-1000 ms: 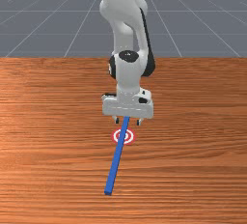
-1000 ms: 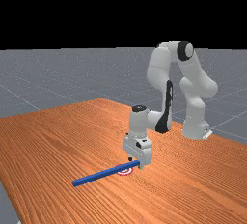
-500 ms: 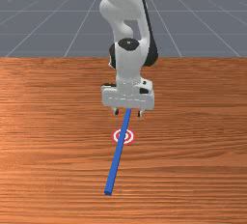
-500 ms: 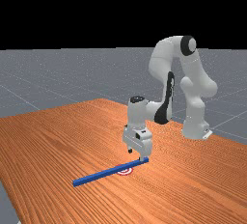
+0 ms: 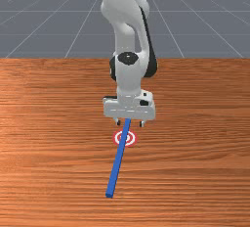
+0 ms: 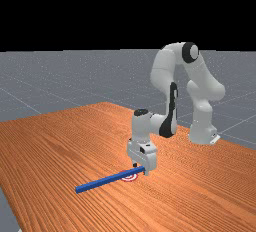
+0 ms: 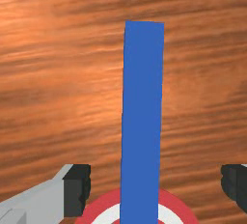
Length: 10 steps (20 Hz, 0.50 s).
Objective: Pull the pivot to the target area
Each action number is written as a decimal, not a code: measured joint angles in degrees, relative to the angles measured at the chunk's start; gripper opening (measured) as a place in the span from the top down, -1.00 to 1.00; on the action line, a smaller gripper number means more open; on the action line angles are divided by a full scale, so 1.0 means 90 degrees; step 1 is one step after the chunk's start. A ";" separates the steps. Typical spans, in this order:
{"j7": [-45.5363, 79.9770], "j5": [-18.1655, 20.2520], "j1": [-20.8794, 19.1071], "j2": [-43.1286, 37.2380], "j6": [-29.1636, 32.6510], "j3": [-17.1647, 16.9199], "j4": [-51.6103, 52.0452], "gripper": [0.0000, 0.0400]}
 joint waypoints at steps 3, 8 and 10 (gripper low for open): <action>0.0274 -0.0158 0.0210 0.0127 0.0406 -0.0239 -0.0014 -1.00; 0.0353 -0.0055 0.0138 0.0147 0.0115 -0.0198 0.0111 -0.57; 0.0283 0.0031 0.0053 0.0174 -0.0187 -0.0144 0.0252 -0.09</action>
